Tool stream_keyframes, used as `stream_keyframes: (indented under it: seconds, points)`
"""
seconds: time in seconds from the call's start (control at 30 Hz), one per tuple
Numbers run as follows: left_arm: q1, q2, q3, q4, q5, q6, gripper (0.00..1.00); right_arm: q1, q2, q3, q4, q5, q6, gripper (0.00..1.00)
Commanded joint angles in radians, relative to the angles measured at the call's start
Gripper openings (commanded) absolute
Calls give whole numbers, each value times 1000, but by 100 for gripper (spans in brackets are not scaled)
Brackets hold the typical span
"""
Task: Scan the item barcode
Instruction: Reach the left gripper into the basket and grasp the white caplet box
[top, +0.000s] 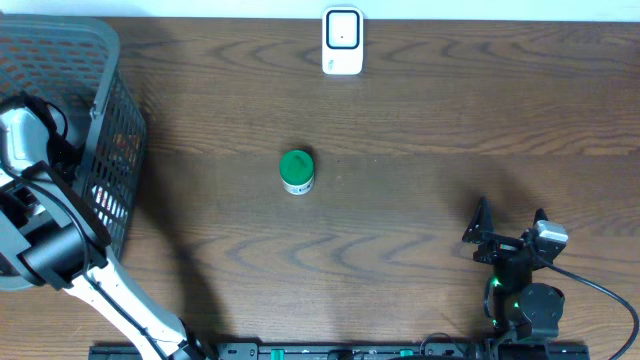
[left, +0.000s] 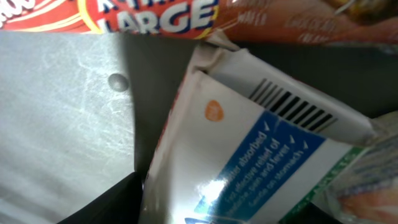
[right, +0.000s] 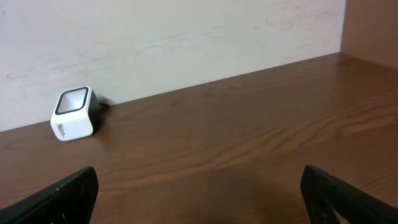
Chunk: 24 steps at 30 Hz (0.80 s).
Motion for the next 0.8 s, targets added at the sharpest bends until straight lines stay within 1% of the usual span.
stream_keyframes:
  seconds: [0.0,0.1,0.23,0.33,0.43,0.5,0.57,0.6,0.63,0.67,0.7,0.77]
  points:
    - [1,31,-26,-30,-60,-5,61,-5,-3,-1,-4,-1,7,99]
    - [3,-29,4,-53,-60,-2,61,-5,-3,-1,-4,-1,7,99]
    - [10,-158,57,-78,-60,-2,61,-5,-3,-1,-4,-1,7,99]
    - [18,-285,94,-80,-55,-7,61,-5,-3,-1,-4,-1,7,99]
    - [24,-427,133,-77,-3,-35,61,-5,-3,-1,-4,-1,7,99]
    - [25,-527,144,-56,39,-44,61,-5,-3,-1,-4,-1,7,99]
    - [25,-614,143,-20,44,-44,61,-5,-3,-1,-4,-1,7,99]
    - [25,-651,143,-2,37,-44,68,-5,-3,-1,-4,-1,7,99]
    - [25,-678,143,12,24,-45,81,-5,-3,-1,-4,-1,7,99]
    - [26,-695,143,16,-3,-51,89,-5,-3,-1,-4,-1,7,99]
    - [26,-704,143,14,-35,-62,93,-5,-3,-1,-4,-1,7,99]
    - [26,-700,134,10,-53,-66,93,-5,-3,-1,-4,-1,7,99]
